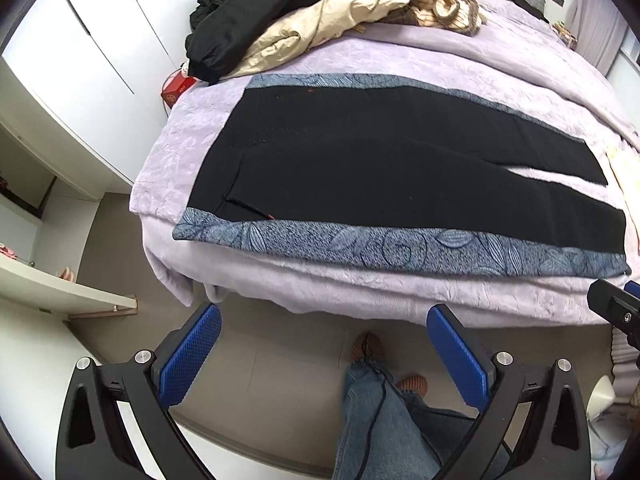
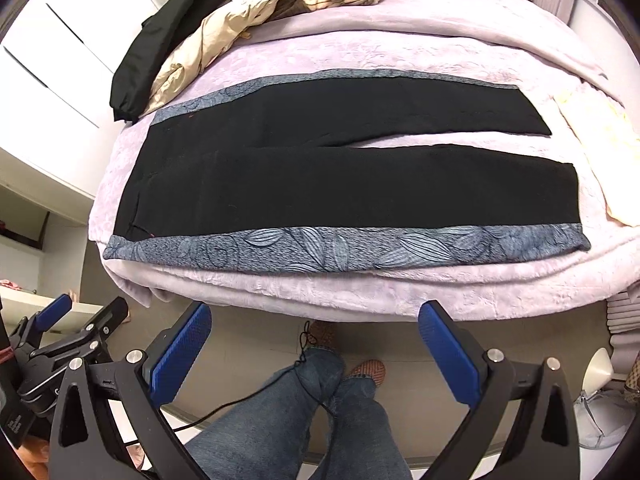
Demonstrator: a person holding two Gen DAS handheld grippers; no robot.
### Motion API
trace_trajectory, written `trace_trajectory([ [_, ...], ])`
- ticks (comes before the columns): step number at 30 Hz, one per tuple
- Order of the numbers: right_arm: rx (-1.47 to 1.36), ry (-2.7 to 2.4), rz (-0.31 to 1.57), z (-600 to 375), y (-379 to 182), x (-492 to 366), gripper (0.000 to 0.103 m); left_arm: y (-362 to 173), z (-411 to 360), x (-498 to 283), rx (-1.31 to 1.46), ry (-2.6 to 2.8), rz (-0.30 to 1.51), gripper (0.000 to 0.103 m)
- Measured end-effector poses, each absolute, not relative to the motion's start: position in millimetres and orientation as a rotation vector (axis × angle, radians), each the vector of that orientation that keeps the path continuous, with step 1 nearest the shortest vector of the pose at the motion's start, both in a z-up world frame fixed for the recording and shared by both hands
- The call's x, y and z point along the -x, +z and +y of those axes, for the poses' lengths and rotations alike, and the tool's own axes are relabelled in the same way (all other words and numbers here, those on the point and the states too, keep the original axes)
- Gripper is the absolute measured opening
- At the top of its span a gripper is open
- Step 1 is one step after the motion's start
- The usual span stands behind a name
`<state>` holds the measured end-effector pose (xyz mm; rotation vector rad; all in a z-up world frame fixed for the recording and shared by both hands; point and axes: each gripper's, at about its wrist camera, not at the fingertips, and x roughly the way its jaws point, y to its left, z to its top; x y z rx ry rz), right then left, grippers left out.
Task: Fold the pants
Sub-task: 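Move both grippers, open, toward the patterned band of the black pants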
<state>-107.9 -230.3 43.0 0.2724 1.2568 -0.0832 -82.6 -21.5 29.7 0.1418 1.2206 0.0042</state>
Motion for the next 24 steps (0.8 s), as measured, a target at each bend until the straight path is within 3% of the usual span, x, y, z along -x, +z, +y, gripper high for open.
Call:
trace_trajectory([
  [9, -0.323, -0.135, 1.253, -242.5, 39.2, 95.5, 0.103, 28.1, -14.0, 66.3, -0.184, -0.004, 1.220, 0.103],
  [24, -0.320, -0.120, 1.308, -183.8, 16.3, 23.1, 0.103, 9.8, 56.1, -9.0, -0.162, 0.056, 1.271, 0.103],
])
